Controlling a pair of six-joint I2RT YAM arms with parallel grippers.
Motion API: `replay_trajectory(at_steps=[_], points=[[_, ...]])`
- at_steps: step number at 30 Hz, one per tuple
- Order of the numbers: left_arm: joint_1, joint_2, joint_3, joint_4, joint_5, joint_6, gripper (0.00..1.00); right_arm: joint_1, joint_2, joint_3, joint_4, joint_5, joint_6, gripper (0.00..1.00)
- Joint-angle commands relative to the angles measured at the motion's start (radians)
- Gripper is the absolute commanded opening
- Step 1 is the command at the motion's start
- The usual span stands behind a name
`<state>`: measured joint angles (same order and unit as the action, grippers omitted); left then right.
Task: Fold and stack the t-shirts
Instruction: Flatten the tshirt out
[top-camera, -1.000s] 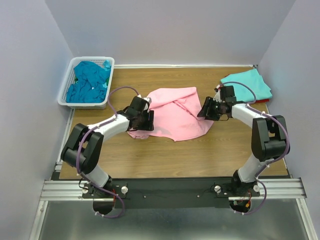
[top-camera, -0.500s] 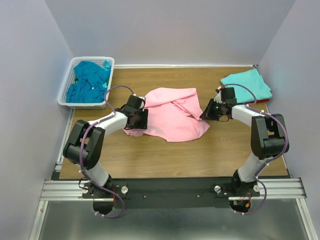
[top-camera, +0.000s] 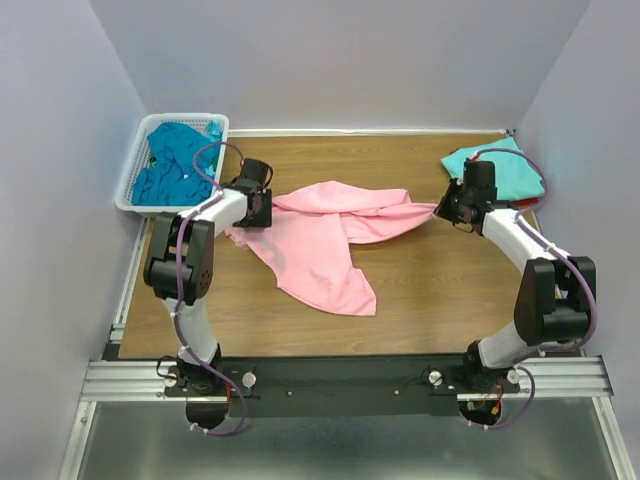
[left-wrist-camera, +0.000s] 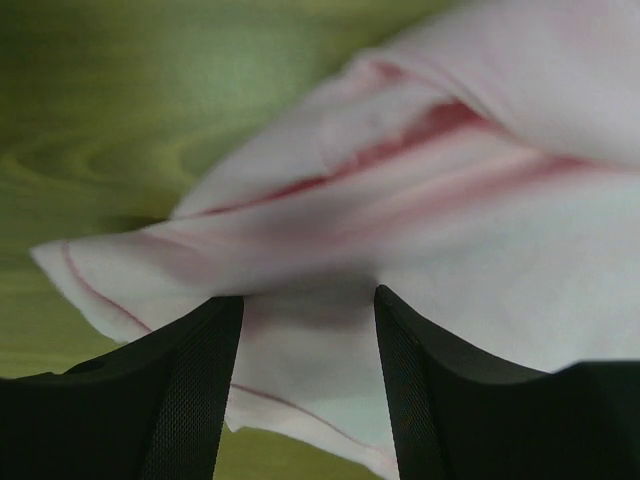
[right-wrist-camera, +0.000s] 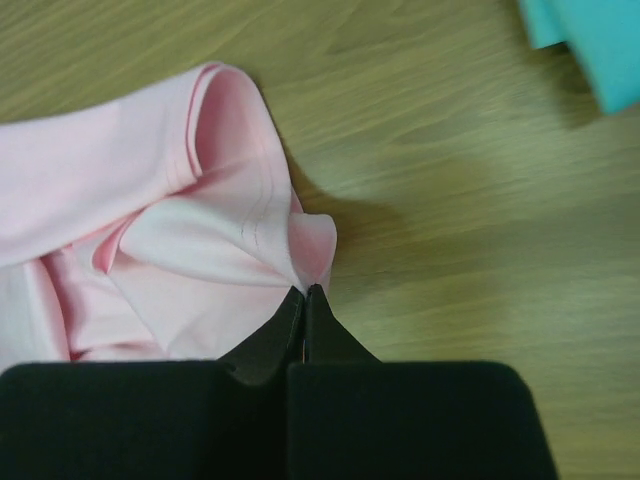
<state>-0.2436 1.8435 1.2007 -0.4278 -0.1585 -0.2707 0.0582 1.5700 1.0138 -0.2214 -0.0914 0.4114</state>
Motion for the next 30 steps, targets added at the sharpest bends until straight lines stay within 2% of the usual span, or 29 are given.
replay_trajectory(at_steps=[1,5,7,9,12,14,18,20,25,30], points=[[-0.002,0.092,0.216,-0.077,-0.147,0.024,0.63,-0.017,-0.077,0.023,-0.064,0.234,-0.028,0.01],[-0.002,0.227,0.425,-0.106,-0.254,0.044,0.63,-0.024,-0.136,0.009,-0.075,0.361,-0.034,0.01],[-0.011,0.25,0.52,-0.124,-0.283,0.047,0.64,-0.023,-0.152,0.003,-0.079,0.371,-0.049,0.01],[-0.032,0.226,0.548,-0.134,-0.277,0.036,0.65,-0.024,-0.159,-0.003,-0.084,0.334,-0.052,0.01],[-0.115,0.087,0.464,-0.098,-0.26,0.021,0.66,-0.024,-0.166,-0.018,-0.084,0.28,-0.045,0.02],[-0.189,-0.02,0.351,-0.098,-0.198,-0.001,0.66,-0.023,-0.171,-0.03,-0.084,0.253,-0.046,0.02],[-0.292,-0.16,0.072,-0.08,0.003,-0.093,0.64,-0.024,-0.174,-0.049,-0.084,0.211,-0.042,0.03],[-0.347,-0.203,-0.007,-0.074,0.077,-0.11,0.63,-0.024,-0.169,-0.053,-0.082,0.202,-0.042,0.03],[-0.382,-0.225,-0.176,-0.011,0.152,-0.16,0.58,-0.024,-0.162,-0.064,-0.079,0.183,-0.036,0.03],[-0.385,-0.175,-0.182,0.023,0.185,-0.153,0.56,-0.024,-0.165,-0.073,-0.081,0.185,-0.036,0.03]])
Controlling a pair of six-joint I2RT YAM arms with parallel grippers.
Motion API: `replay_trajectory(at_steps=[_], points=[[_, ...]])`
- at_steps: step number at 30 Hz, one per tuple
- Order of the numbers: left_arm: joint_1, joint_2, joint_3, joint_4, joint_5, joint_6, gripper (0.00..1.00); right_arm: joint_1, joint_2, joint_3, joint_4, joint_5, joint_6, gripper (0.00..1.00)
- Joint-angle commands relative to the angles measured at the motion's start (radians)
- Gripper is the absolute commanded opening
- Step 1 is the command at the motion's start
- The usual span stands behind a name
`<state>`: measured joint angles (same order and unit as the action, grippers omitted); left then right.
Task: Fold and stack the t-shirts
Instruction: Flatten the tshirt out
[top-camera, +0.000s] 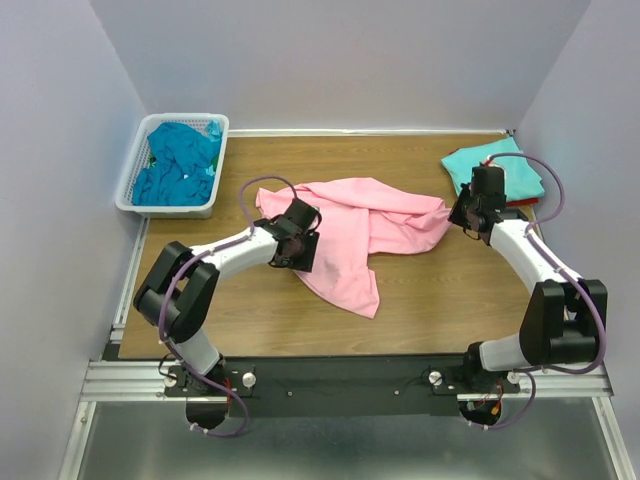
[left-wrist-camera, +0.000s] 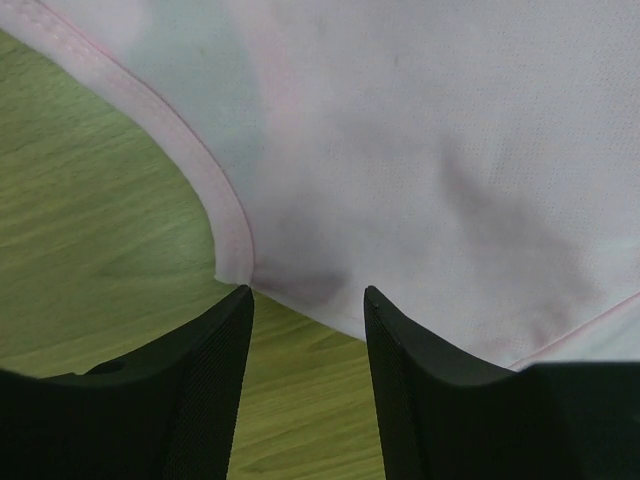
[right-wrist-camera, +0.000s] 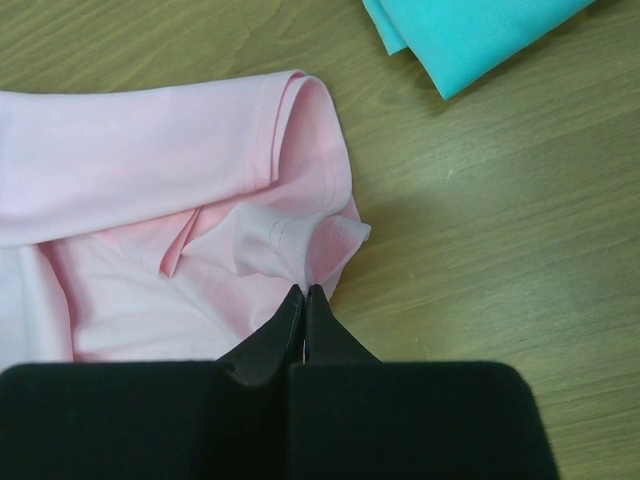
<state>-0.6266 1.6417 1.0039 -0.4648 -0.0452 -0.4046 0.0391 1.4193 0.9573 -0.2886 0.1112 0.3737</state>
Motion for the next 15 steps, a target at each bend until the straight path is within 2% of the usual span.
replay_trajectory(at_steps=[1,2,4,7,15], points=[[-0.002,0.038,0.018,0.055,0.074,-0.017,0.55,-0.005,-0.017,-0.022,-0.012,-0.015,0.001,0.03],[-0.002,0.05,0.018,0.051,0.071,-0.013,0.51,-0.005,-0.023,-0.023,-0.012,-0.013,0.001,0.03],[-0.001,0.078,0.009,0.052,0.065,-0.005,0.5,-0.005,-0.028,-0.025,-0.011,-0.004,-0.002,0.03],[0.014,0.131,0.006,0.049,0.023,0.004,0.42,-0.005,-0.031,-0.034,-0.012,0.001,-0.001,0.03],[0.132,0.21,0.048,-0.006,-0.129,0.068,0.4,-0.005,-0.039,-0.042,-0.012,0.027,-0.001,0.03]])
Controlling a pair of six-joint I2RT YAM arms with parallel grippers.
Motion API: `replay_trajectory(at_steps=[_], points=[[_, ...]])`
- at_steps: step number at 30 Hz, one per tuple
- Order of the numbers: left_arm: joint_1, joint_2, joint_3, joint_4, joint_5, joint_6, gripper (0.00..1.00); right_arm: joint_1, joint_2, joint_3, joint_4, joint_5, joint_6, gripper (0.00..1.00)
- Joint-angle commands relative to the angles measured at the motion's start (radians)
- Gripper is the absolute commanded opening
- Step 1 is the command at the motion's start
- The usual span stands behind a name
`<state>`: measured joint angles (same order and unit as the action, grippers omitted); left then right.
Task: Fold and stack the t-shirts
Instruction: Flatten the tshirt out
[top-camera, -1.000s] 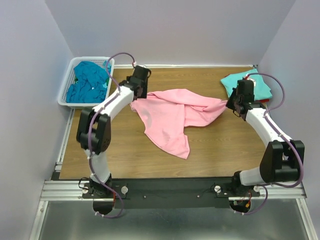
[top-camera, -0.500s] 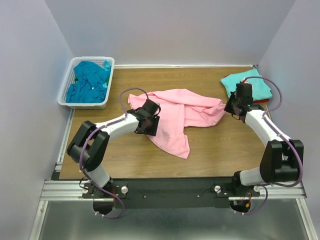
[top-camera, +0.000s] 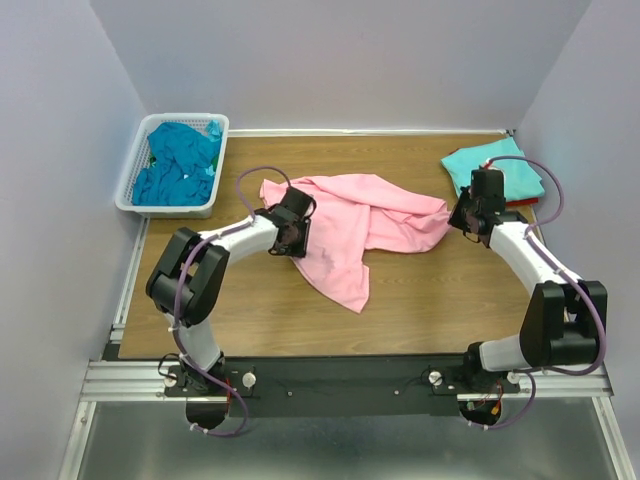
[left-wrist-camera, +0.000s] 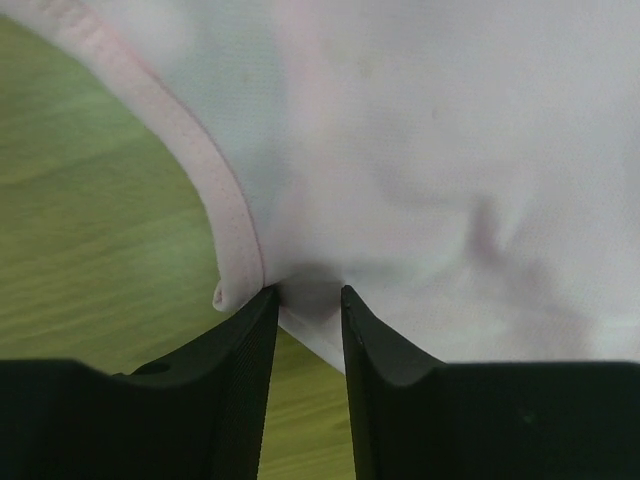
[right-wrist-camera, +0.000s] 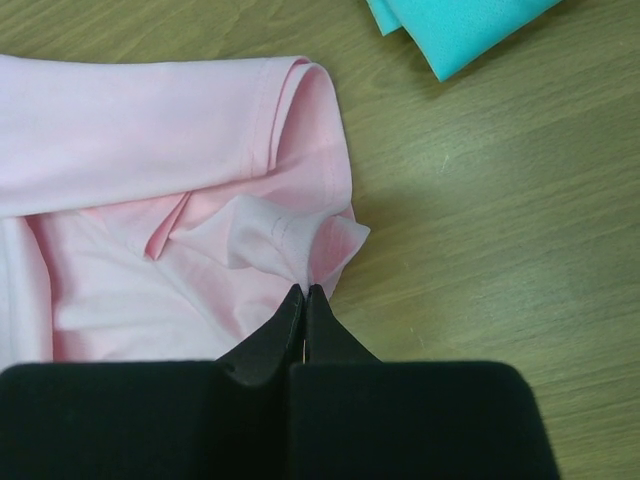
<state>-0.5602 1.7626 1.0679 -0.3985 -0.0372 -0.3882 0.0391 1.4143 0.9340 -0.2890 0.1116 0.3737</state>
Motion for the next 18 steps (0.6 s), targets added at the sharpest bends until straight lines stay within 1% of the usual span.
replay_trajectory(at_steps=[1,2,5,7,8,10,11,15,16,18], points=[[0.11,0.093,-0.002,-0.085,-0.154,0.061,0.38,-0.005,-0.035,-0.02,-0.012,0.03,0.002,0.03],[0.132,0.095,0.006,-0.089,-0.186,0.071,0.36,-0.005,-0.035,-0.021,-0.012,0.034,0.002,0.03],[0.218,0.123,0.056,-0.114,-0.26,0.104,0.36,-0.004,-0.037,-0.026,-0.012,0.06,0.001,0.03],[0.252,0.144,0.087,-0.12,-0.285,0.126,0.36,-0.005,-0.041,-0.029,-0.012,0.071,0.004,0.03],[0.278,0.158,0.127,-0.122,-0.296,0.133,0.36,-0.005,-0.043,-0.031,-0.012,0.074,0.002,0.03],[0.295,0.21,0.168,-0.128,-0.308,0.141,0.36,-0.005,-0.043,-0.032,-0.013,0.097,0.002,0.03],[0.304,0.248,0.212,-0.137,-0.322,0.141,0.36,-0.005,-0.047,-0.035,-0.015,0.109,0.002,0.03],[0.31,0.308,0.323,-0.145,-0.362,0.152,0.36,-0.005,-0.06,-0.052,-0.016,0.111,0.022,0.03],[0.309,0.308,0.357,-0.146,-0.366,0.152,0.36,-0.005,-0.061,-0.057,-0.019,0.111,0.03,0.04],[0.306,0.279,0.368,-0.14,-0.369,0.152,0.39,-0.004,-0.069,-0.069,-0.029,0.105,0.036,0.07]])
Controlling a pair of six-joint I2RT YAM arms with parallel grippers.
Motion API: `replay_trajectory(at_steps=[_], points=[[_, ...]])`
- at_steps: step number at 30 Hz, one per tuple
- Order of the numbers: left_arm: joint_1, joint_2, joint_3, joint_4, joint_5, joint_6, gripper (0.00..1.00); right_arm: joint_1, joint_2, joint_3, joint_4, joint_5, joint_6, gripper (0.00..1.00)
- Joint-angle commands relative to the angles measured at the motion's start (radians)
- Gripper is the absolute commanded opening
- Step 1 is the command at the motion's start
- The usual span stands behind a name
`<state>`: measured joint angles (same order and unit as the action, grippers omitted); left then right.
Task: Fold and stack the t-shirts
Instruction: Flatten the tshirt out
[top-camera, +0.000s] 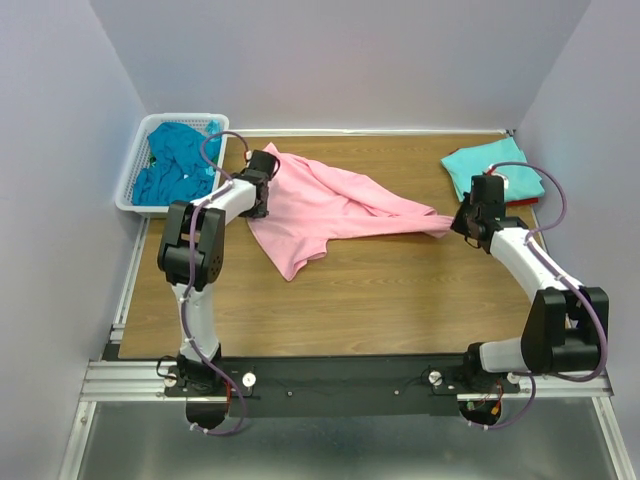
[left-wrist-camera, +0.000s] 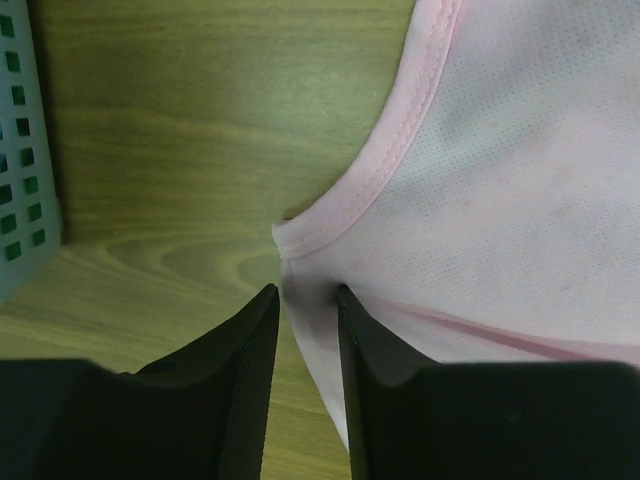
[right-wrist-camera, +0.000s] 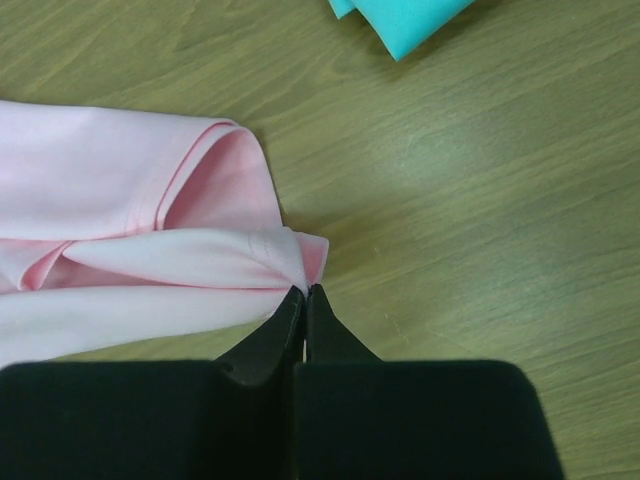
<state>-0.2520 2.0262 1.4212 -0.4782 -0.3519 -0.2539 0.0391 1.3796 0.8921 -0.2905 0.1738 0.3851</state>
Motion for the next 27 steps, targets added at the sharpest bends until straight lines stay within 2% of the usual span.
replay_trajectory(at_steps=[1,8,13,16,19,27], points=[[-0.004,-0.006,0.001,-0.053,-0.055,0.015,0.41,-0.005,-0.039,-0.031,-0.038,0.039,0.024,0.09],[-0.082,-0.269,-0.163,-0.01,-0.001,-0.004,0.63,-0.004,-0.086,-0.044,-0.101,-0.059,0.011,0.33],[-0.165,-0.495,-0.301,0.012,0.063,-0.079,0.64,0.018,-0.149,-0.019,-0.144,-0.051,0.005,0.53],[-0.205,-0.55,-0.375,0.05,0.165,-0.094,0.64,0.027,-0.166,-0.002,-0.118,-0.158,-0.018,0.54],[-0.217,-0.499,-0.375,0.056,0.229,-0.087,0.59,0.051,-0.107,0.019,-0.081,-0.339,-0.028,0.52],[-0.259,-0.313,-0.323,0.035,0.249,-0.048,0.51,0.2,0.117,0.076,-0.012,-0.451,-0.017,0.5]])
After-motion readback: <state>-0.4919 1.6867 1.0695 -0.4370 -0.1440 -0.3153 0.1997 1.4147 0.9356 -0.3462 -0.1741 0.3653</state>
